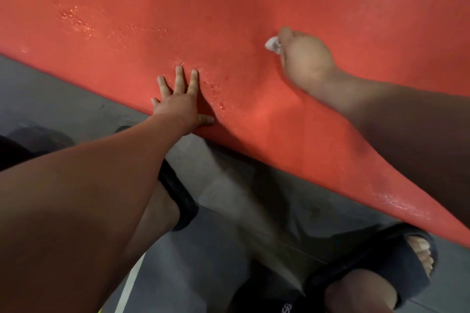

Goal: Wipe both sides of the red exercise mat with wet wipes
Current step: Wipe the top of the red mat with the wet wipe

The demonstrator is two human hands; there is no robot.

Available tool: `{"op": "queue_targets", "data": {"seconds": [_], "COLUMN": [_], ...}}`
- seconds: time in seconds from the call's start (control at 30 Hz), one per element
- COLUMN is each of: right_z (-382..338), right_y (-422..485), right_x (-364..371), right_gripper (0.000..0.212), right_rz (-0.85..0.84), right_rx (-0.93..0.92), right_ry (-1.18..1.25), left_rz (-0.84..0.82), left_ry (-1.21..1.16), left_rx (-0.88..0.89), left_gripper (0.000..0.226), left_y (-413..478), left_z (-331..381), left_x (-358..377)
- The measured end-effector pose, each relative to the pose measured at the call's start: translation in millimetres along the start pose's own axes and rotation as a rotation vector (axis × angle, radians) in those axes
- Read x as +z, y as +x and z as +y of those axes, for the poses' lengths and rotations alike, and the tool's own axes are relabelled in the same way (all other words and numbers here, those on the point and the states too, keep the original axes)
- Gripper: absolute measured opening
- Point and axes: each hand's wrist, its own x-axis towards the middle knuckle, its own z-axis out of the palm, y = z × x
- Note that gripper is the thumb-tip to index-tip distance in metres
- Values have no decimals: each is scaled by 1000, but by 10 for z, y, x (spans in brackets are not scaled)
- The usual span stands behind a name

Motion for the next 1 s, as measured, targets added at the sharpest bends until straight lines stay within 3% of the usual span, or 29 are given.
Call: {"op": "queue_targets", "data": {"seconds": [0.07,0.17,0.23,0.3,0.4,0.5,0.57,0.63,0.7,0.77,0.83,0.9,1.0], "right_z": [2,-212,-341,-278,-94,195,317,317,187,53,45,95,134], "right_y": [-53,-459,-749,-791,-525,-173,-66,-121,-345,-642,-747,-679,-561], "right_x": [9,198,279,299,96,-158,-264,-246,-156,-65,15,44,33], "right_gripper": [24,39,30,26,25,24,25,27,37,54,44,30,27], "right_rz": [26,-119,-214,-199,-136,14,96,101,-42,-131,-47,35,64], "right_rx": [-6,-318,-548,-688,-489,-46,145,75,-154,-359,-468,-401,-363], "right_ry": [-13,-68,-66,-85,-65,-79,-116,-132,-106,-30,-65,-61,-28], "left_rz": [-3,-6,4,9,9,-10,18,126,242,253,199,134,52], "left_ry": [-7,-15,-17,-19,-53,-73,-42,15,18,-5,-8,-4,60], "left_rx": [-3,-6,-4,1,12,16,5,34,96,162,190,178,119], "left_gripper": [124,123,123,123,124,127,122,105,93,102,117,130,141], "left_y": [-1,7,5,3,-11,-9,17,80,182,303,388,423,437], "left_z": [10,4,-5,-11,-45,-38,24,107,206,359,564,746,889], "left_x": [-8,-3,12,12,-22,-87,-153,-242,-338,-429,-500,-561,-637]}}
